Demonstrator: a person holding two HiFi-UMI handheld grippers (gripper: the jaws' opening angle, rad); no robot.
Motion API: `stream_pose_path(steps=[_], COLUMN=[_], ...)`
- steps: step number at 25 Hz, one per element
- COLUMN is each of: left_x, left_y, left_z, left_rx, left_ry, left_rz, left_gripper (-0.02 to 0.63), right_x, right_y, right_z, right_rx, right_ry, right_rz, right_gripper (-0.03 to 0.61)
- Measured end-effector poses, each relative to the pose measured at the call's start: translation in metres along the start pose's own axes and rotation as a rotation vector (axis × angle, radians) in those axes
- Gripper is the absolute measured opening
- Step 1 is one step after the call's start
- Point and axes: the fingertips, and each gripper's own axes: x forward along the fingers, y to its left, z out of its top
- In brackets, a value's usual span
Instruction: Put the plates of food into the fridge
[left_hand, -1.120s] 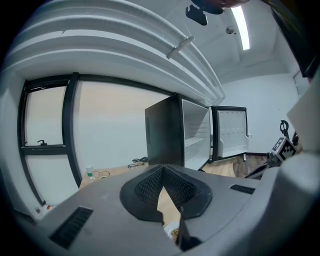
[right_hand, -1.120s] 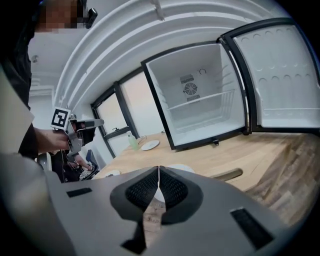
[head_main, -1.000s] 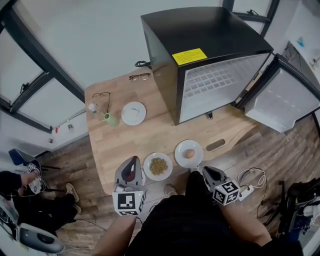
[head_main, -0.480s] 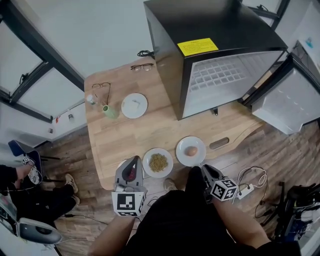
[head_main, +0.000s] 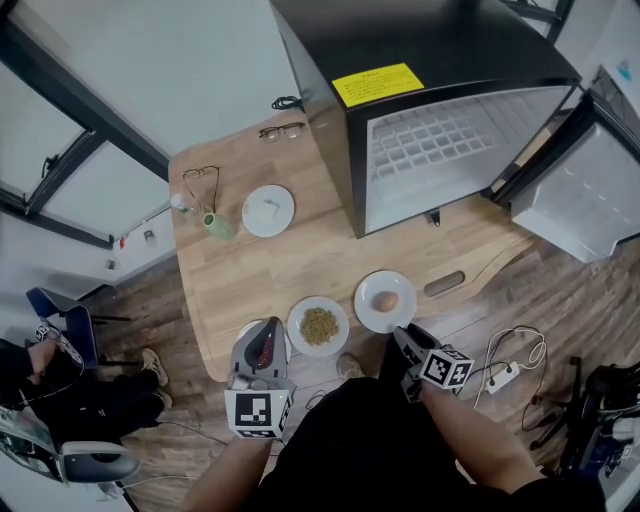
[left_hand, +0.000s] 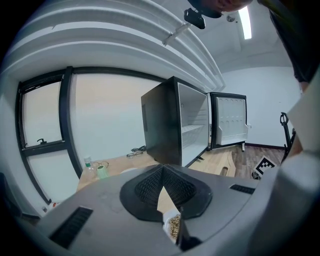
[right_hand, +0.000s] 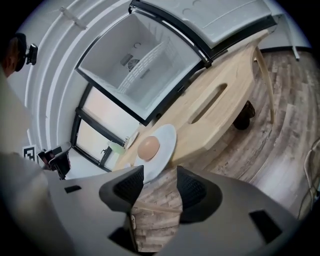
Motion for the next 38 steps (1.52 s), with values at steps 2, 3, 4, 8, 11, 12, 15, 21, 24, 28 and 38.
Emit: stream_pose_path(steps=[2, 3, 4, 8, 11, 12, 15, 21, 24, 28, 38], left_x=[0.002, 0.003, 0.004, 0.007, 0.006, 0.005, 0.004, 0.008, 0.014, 0.022, 0.039], left_y=[0.0, -0.001, 0.0, 0.0, 0.001, 0.001, 0.005, 0.007, 0.005, 0.003, -0.004], left_z=[0.002, 0.002, 0.003, 0.004, 0.001, -0.001, -0.003, -0.001, 0.007, 0.02, 0.042], left_rx=[0.01, 0.013, 0.015, 0.019, 0.016, 0.012, 0.005, -0.014, -0.012, -0.01, -0.008], left_ry=[0.003, 0.006, 0.009, 0.016, 0.023, 0.026, 0.028, 0.012, -0.005, -0.034, -0.085], left_rz=[0.0, 0.0, 0.001, 0.004, 0.006, 0.008, 0.013, 0.007, -0.002, -0.013, -0.023], left_gripper=[0.003, 0.003, 0.003, 0.003, 0.003, 0.003, 0.003, 0.003, 0.003, 0.003, 0.003], right_x=[0.005, 0.007, 0.009, 0.02, 0.026, 0.026, 0.024, 0.016, 0.011, 0.0, -0.018], right_y=[-0.001, -0.001, -0.002, -0.007, -0.005, -0.002, 0.006, 0.017, 0.021, 0.024, 0.04], right_z=[0.002, 0.004, 0.006, 0.007, -0.002, -0.004, 0.0, 0.005, 0.011, 0.02, 0.058], right_rx=[0.055, 0.088, 0.12, 0.236, 0.286, 0.282, 0.257, 0.323, 0.309, 0.351, 0.311], right_ry=[-0.008, -0.017, -0.026, -0.029, 0.018, 0.032, 0.038, 0.024, 0.035, 0.027, -0.008], right_rz=[0.015, 0.022, 0.027, 0.031, 0.06, 0.073, 0.095, 0.143, 0.155, 0.129, 0.219], right_gripper=[0.206, 0.206, 0.204, 0.195, 0.175, 0.166, 0.088, 0.034, 0.032, 0.032, 0.032])
